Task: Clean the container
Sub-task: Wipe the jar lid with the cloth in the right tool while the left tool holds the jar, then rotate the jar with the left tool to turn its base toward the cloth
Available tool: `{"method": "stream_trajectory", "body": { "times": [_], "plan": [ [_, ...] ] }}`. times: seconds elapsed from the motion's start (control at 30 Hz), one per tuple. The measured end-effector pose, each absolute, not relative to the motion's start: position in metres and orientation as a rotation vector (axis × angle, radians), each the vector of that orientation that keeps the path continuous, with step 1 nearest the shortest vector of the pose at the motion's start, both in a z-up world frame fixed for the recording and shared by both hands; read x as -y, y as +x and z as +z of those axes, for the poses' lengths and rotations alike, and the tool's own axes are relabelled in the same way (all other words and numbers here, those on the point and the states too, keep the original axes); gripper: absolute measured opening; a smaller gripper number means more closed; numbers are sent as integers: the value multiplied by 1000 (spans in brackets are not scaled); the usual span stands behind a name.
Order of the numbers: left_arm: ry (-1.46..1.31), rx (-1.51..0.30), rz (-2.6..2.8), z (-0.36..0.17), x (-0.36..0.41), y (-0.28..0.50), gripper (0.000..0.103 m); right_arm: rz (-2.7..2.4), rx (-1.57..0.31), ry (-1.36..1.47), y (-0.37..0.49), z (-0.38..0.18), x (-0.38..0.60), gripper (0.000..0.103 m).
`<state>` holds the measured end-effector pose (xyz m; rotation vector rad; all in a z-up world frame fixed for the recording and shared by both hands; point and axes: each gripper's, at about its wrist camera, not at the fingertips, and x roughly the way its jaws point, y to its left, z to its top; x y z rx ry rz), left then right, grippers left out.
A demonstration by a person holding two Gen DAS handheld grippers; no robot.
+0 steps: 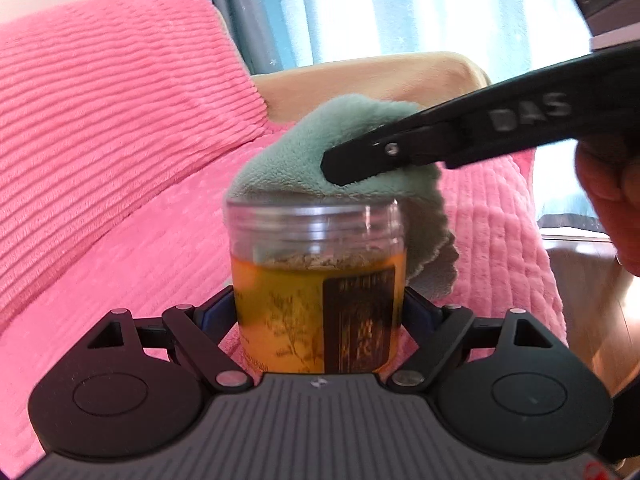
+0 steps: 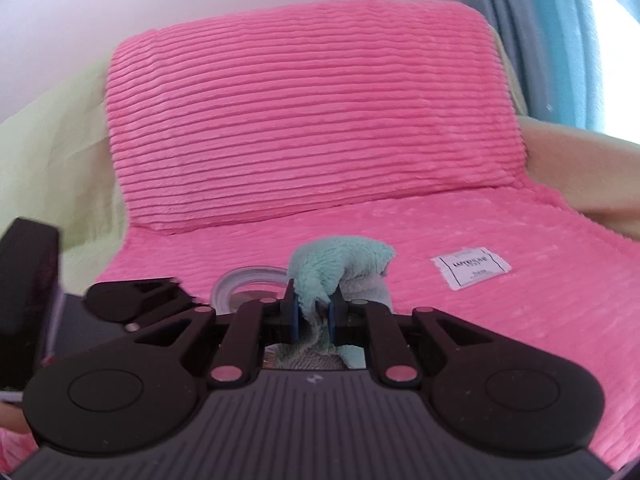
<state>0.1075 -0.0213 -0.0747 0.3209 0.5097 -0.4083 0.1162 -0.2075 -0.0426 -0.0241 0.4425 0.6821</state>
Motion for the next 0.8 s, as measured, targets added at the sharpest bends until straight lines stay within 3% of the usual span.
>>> {"method": "stream_trajectory", "body": {
  "times": [0.4,0.67,0.8],
  "plan": [
    [337,-480,-413,-72,23,112,85,554,-500,-1,137,-61,215,11],
    [303,-468,-391,-76,28,127,85,549,-363,102,130,-39,230,11],
    [294,-463,-386,-77,28,127,85,642,-387,83,125,-42,222,11]
  ]
}}
